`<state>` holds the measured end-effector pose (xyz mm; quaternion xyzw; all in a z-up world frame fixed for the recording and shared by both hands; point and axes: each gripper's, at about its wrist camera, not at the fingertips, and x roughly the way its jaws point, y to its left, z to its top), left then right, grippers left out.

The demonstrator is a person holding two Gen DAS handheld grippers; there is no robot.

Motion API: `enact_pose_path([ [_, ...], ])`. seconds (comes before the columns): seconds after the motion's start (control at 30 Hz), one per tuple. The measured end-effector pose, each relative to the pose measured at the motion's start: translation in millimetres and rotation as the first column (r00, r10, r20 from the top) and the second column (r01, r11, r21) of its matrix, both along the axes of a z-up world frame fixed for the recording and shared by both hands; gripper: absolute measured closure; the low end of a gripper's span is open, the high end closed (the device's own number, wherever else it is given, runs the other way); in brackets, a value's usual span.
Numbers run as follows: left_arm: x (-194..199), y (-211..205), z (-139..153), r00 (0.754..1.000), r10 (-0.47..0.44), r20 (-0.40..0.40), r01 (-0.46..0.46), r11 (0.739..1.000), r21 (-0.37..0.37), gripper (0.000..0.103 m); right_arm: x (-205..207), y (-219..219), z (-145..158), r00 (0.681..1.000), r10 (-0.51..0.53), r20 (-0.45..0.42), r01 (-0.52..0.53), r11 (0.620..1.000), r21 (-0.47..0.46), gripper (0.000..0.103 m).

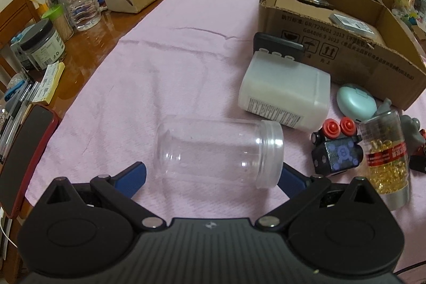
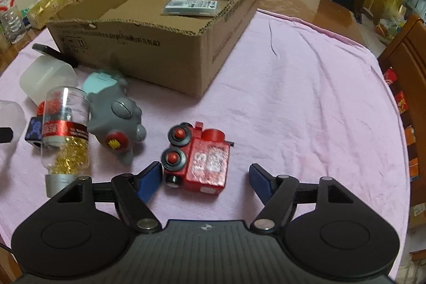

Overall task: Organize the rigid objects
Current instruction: 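Grasp the clear plastic jar with the left tool while the right tool grasps the red SL toy train, then carry the jar into the box and open the left tool while the right tool releases the train there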

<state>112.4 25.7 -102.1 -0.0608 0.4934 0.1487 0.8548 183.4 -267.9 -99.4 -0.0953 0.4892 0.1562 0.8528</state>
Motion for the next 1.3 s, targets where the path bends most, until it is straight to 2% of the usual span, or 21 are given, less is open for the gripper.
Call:
enact_pose_path([
  [0.13,4,-1,-1,1.0,0.002,0.007,-0.002,1.0,0.012,0.001,7,8,0,1.0,0.007,0.003,-0.007,1.0,0.019,0.03],
  [0.3,8,1,0,1.0,0.015,0.017,-0.015,1.0,0.012,0.001,12,18,-1,1.0,-0.003,0.016,0.003,1.0,-0.015,0.04],
  [0.47,12,2,1,1.0,0.009,0.017,-0.009,1.0,0.006,0.007,13,20,0,1.0,-0.009,0.019,0.009,1.0,-0.025,0.043],
  [0.6,14,2,1,1.0,-0.007,0.017,0.007,1.0,0.013,0.007,16,21,-1,1.0,-0.007,0.011,0.008,1.0,-0.019,0.043],
  [0.7,17,2,1,0.999,-0.04,0.015,0.04,0.999,0.021,0.012,15,21,-1,1.0,-0.007,0.014,0.008,1.0,-0.021,0.044],
  [1.0,20,4,8,0.988,-0.153,0.0,0.153,0.988,0.016,0.012,14,13,3,1.0,0.01,0.001,-0.01,1.0,-0.013,0.048],
  [1.2,22,7,23,0.96,-0.278,-0.023,0.278,0.96,0.016,0.012,9,11,14,1.0,0.021,0.004,-0.021,0.999,-0.035,0.048],
  [1.3,23,7,37,0.935,-0.354,-0.03,0.355,0.935,0.005,0.012,5,13,24,0.999,0.034,0.011,-0.034,0.998,-0.051,0.048],
])
